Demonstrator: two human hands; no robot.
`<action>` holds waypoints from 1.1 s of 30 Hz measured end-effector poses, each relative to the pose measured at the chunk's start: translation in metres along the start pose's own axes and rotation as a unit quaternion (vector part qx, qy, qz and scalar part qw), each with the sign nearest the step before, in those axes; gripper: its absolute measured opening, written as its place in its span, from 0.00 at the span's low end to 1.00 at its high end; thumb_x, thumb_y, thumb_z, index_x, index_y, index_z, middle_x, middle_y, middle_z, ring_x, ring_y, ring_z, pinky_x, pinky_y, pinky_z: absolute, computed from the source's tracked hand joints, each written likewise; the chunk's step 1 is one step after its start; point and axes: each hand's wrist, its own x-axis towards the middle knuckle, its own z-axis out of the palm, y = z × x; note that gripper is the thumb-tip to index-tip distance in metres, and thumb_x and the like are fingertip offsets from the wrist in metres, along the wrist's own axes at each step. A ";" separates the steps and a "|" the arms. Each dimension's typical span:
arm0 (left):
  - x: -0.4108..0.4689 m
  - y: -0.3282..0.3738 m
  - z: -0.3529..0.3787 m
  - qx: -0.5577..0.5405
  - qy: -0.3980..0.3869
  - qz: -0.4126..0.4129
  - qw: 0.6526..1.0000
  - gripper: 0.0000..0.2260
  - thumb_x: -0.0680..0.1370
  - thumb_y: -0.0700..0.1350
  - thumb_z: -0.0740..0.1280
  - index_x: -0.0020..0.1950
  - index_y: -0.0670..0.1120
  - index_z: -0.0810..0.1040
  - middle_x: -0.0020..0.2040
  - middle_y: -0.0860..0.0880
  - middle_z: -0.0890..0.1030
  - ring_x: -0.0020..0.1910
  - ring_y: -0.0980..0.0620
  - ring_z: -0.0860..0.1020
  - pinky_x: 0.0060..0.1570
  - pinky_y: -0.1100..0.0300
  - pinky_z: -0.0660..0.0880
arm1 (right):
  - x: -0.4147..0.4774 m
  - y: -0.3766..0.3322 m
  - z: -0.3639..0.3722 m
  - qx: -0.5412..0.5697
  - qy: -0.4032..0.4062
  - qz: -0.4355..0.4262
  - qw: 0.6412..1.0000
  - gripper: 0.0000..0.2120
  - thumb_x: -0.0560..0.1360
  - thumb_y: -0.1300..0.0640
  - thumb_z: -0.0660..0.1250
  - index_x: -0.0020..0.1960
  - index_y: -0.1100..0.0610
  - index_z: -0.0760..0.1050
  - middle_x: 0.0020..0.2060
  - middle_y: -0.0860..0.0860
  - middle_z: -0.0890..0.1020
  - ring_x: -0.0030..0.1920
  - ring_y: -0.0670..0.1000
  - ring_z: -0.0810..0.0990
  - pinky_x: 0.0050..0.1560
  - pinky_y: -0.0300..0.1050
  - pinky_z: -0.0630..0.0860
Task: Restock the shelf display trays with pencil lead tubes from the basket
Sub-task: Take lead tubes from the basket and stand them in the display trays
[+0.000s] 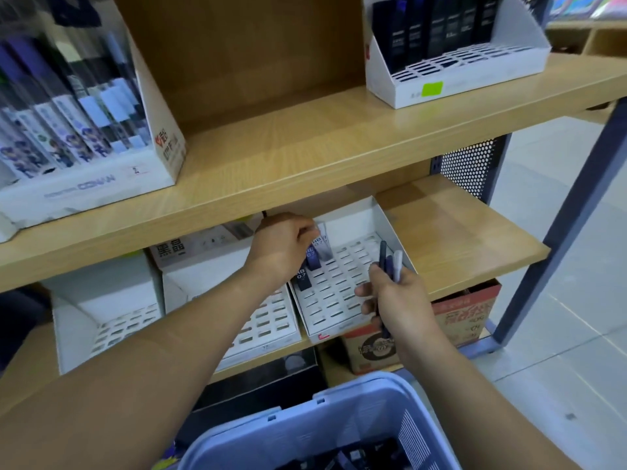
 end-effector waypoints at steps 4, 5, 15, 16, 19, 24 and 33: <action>0.006 0.004 -0.001 -0.002 -0.033 0.008 0.999 0.10 0.80 0.45 0.64 0.48 0.41 0.82 0.47 0.43 0.82 0.47 0.46 0.78 0.47 0.58 0.73 | 0.002 0.002 -0.001 0.024 -0.002 0.016 1.000 0.05 0.82 0.56 0.60 0.51 0.54 0.74 0.36 0.53 0.81 0.26 0.47 0.72 0.23 0.38 0.66; 0.007 0.005 -0.001 0.006 -0.037 0.009 0.999 0.10 0.80 0.45 0.64 0.48 0.42 0.82 0.46 0.45 0.82 0.46 0.47 0.78 0.46 0.59 0.72 | 0.003 0.005 -0.002 0.035 -0.002 0.026 0.999 0.05 0.82 0.55 0.60 0.50 0.54 0.74 0.36 0.53 0.81 0.26 0.47 0.73 0.24 0.39 0.66; 0.019 -0.001 0.013 0.017 0.032 0.045 0.998 0.06 0.77 0.44 0.69 0.50 0.44 0.85 0.47 0.48 0.82 0.47 0.50 0.79 0.47 0.62 0.72 | 0.001 0.018 -0.013 0.186 -0.078 0.148 0.968 0.13 0.80 0.51 0.63 0.60 0.58 0.76 0.40 0.56 0.85 0.29 0.47 0.75 0.20 0.35 0.65; 0.019 -0.005 0.016 0.021 0.030 0.052 0.998 0.07 0.77 0.43 0.68 0.51 0.44 0.84 0.50 0.48 0.83 0.49 0.50 0.79 0.49 0.64 0.70 | 0.000 0.019 -0.013 0.190 -0.087 0.151 0.966 0.14 0.80 0.51 0.63 0.60 0.58 0.77 0.40 0.56 0.84 0.29 0.47 0.75 0.20 0.34 0.64; 0.017 -0.013 0.020 0.028 0.031 0.052 0.998 0.08 0.78 0.42 0.67 0.52 0.44 0.84 0.53 0.47 0.82 0.53 0.49 0.77 0.52 0.64 0.69 | -0.001 0.019 -0.014 0.181 -0.121 0.148 0.965 0.15 0.80 0.50 0.63 0.60 0.58 0.77 0.41 0.55 0.84 0.30 0.48 0.76 0.20 0.34 0.65; -0.011 0.006 0.005 -0.121 0.003 -0.010 0.993 0.09 0.79 0.44 0.65 0.58 0.49 0.80 0.54 0.54 0.78 0.52 0.56 0.74 0.50 0.73 0.68 | -0.004 0.016 -0.015 0.148 -0.194 0.140 0.960 0.15 0.78 0.48 0.65 0.59 0.56 0.80 0.45 0.56 0.85 0.32 0.47 0.77 0.21 0.33 0.65; -0.084 0.014 -0.022 -0.411 -0.126 -0.107 0.896 0.12 0.74 0.37 0.71 0.56 0.46 0.82 0.47 0.42 0.83 0.43 0.49 0.83 0.49 0.60 0.79 | -0.018 0.010 -0.015 0.073 -0.330 0.135 0.931 0.17 0.72 0.48 0.67 0.53 0.59 0.81 0.39 0.58 0.84 0.26 0.47 0.75 0.19 0.32 0.62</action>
